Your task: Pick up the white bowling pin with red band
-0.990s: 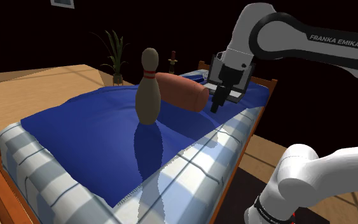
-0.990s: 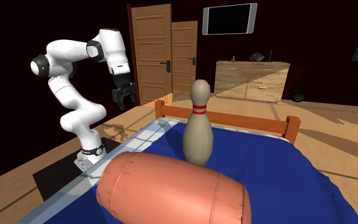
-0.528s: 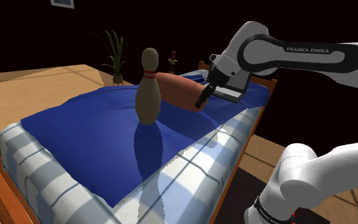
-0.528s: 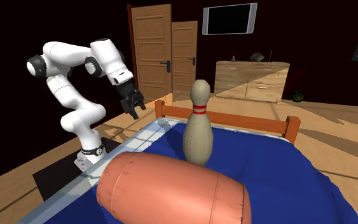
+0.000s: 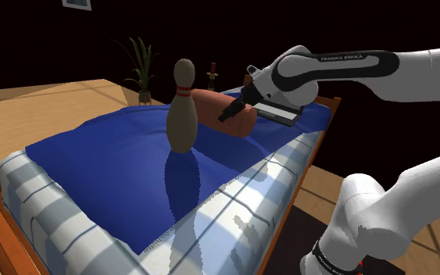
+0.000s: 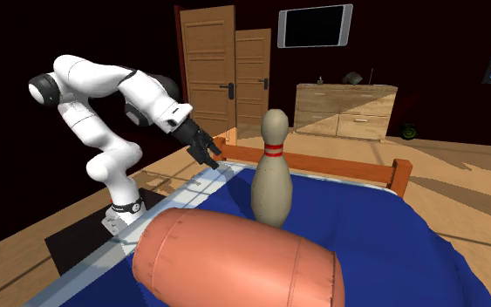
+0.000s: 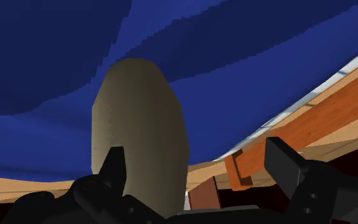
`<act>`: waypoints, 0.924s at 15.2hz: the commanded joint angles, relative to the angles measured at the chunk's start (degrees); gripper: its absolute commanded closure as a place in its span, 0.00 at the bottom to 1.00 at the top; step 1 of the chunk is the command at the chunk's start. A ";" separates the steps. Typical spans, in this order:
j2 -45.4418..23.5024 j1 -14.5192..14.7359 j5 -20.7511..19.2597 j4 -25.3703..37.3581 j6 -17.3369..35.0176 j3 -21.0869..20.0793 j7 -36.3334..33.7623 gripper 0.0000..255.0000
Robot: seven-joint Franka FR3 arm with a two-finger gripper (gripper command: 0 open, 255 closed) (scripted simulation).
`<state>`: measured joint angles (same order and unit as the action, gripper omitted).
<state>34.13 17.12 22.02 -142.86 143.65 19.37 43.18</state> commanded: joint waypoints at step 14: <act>-8.75 56.66 45.56 24.77 9.20 48.58 62.54 0.00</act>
<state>25.38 70.71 65.78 -119.88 153.67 65.09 102.89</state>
